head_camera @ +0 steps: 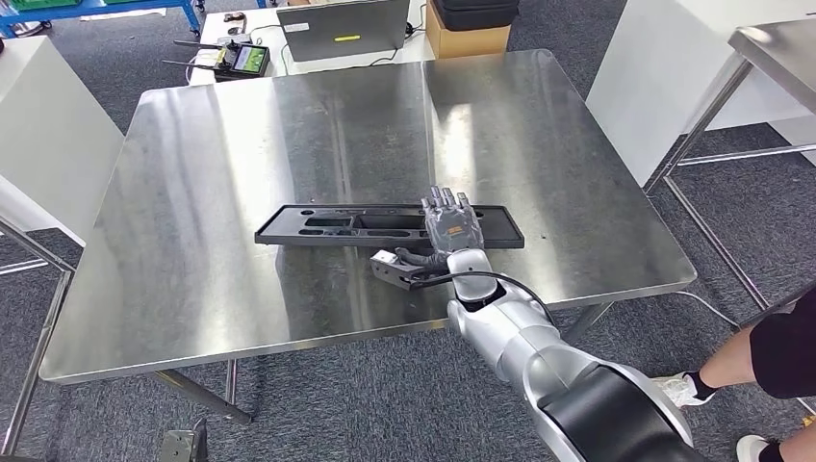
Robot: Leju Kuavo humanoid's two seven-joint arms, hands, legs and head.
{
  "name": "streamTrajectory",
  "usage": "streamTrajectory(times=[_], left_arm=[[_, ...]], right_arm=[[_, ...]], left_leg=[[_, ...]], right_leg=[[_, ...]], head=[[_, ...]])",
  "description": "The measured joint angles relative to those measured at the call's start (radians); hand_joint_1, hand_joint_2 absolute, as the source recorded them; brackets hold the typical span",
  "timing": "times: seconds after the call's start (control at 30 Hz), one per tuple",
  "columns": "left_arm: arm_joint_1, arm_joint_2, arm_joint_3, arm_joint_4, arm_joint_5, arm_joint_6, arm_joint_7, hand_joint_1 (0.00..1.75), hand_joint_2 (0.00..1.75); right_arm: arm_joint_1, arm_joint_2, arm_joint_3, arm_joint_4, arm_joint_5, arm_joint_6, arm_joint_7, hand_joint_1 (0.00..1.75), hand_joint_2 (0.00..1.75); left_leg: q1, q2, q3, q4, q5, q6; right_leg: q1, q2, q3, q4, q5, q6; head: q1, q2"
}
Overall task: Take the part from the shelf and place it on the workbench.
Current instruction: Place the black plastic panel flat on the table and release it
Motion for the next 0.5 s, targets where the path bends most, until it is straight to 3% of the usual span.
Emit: streamTrajectory(times=[0.1, 0.3, 0.5], left_arm=[[0.0, 0.0, 0.005, -0.002, 0.0, 0.0, 0.0, 0.0, 0.0], [0.0, 0.0, 0.011, -0.007, -0.005, 0.0, 0.0, 0.0, 0.0], [0.001, 0.0, 0.013, -0.011, -0.011, 0.004, 0.0, 0.0, 0.0]], right_arm=[[0.001, 0.006, -0.005, -0.002, -0.013, -0.003, -0.021, 0.0, 0.0], [0.028, 0.055, -0.045, -0.035, -0.061, -0.049, -0.149, 0.0, 0.0], [0.043, 0.09, -0.063, -0.08, -0.061, -0.064, -0.167, 0.0, 0.0]], left_leg=[[0.0, 0.0, 0.0, 0.0, 0.0, 0.0], [0.0, 0.0, 0.0, 0.0, 0.0, 0.0], [0.0, 0.0, 0.0, 0.0, 0.0, 0.0]], right_leg=[[0.0, 0.0, 0.0, 0.0, 0.0, 0.0], [0.0, 0.0, 0.0, 0.0, 0.0, 0.0], [0.0, 0.0, 0.0, 0.0, 0.0, 0.0]], head=[[0.0, 0.0], [0.0, 0.0], [0.0, 0.0]])
